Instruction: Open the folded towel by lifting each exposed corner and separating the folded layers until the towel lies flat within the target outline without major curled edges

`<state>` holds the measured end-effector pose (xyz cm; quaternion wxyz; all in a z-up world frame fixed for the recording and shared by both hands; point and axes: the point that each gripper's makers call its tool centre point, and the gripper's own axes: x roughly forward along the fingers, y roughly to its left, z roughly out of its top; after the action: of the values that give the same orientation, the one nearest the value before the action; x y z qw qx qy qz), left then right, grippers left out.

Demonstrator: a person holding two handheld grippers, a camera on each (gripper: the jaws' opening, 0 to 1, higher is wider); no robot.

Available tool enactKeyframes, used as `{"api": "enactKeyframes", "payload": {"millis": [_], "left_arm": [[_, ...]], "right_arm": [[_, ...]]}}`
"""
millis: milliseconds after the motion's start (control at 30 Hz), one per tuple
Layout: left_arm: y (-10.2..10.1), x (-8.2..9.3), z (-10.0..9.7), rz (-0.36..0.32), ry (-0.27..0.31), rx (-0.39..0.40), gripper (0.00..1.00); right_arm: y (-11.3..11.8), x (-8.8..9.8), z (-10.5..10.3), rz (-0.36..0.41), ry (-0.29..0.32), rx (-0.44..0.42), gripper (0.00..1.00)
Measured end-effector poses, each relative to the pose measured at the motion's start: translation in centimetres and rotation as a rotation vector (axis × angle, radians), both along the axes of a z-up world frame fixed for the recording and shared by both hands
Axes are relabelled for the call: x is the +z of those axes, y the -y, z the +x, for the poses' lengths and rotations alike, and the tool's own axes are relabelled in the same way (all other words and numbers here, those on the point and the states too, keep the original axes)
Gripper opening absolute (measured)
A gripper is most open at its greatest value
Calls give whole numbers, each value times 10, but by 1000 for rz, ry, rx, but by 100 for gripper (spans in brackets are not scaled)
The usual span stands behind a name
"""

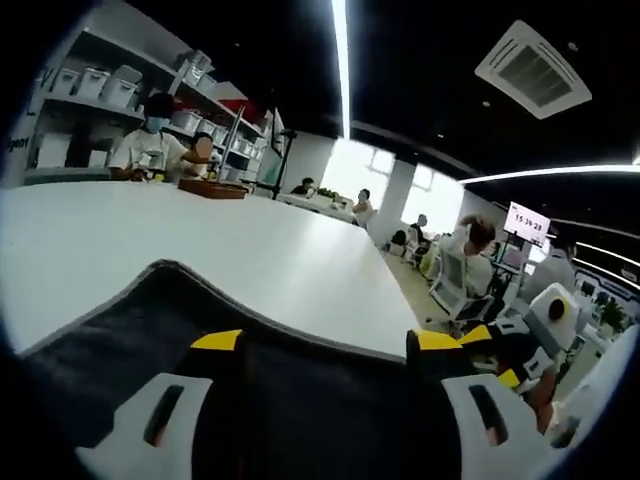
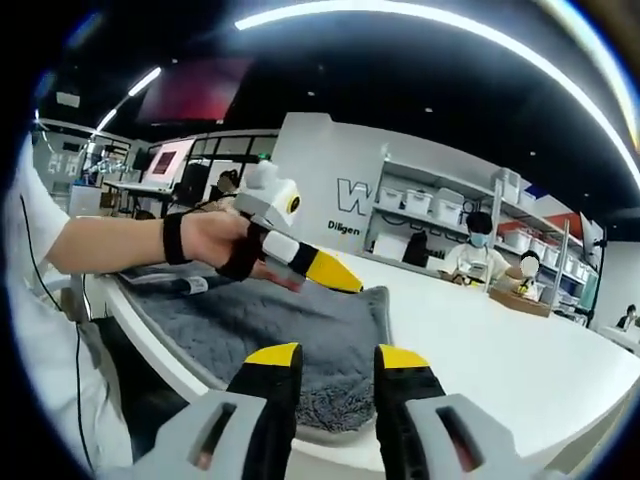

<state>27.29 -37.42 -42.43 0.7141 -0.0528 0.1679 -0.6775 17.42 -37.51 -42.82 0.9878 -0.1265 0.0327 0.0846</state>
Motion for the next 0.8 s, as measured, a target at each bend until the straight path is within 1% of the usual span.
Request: {"api": "enactKeyframes", "payload": {"millis": [33, 133, 200, 267, 333, 433, 533, 600, 667, 733, 800], "left_arm": [[-1, 2, 1, -10, 4, 3, 64], [-5, 1, 6, -1, 4, 5, 64], [-8, 0, 6, -4, 8, -1, 64], [-11, -1, 2, -5, -15, -9, 64], [-16, 2, -3, -11, 0, -21, 64], [-19, 5, -2, -24, 12, -12, 64], [-24, 8, -3, -32, 5, -14, 64], [-30, 9, -11, -36, 13, -9, 63], [-32, 10, -13, -39, 17, -13, 63], [-35, 15, -17, -59, 18, -26, 63], [-38, 17, -18, -60, 14, -21, 64]], "right_arm": [[0, 0, 0, -4, 1, 0, 24], [-2, 0, 0, -5, -3, 4, 24], [-3, 0, -1, -9, -2, 7, 24], [-4, 1, -1, -10, -1, 11, 24], [-5, 1, 0, -1, -2, 25, 24], [-6, 2, 0, 2, 1, 29, 24], [-7, 4, 0, -3, 1, 33, 24], [-8, 6, 0, -2, 6, 36, 24], [-10, 8, 0, 0, 9, 45, 24], [-10, 8, 1, -2, 10, 46, 24], [-10, 9, 2, -4, 14, 45, 24]]}}
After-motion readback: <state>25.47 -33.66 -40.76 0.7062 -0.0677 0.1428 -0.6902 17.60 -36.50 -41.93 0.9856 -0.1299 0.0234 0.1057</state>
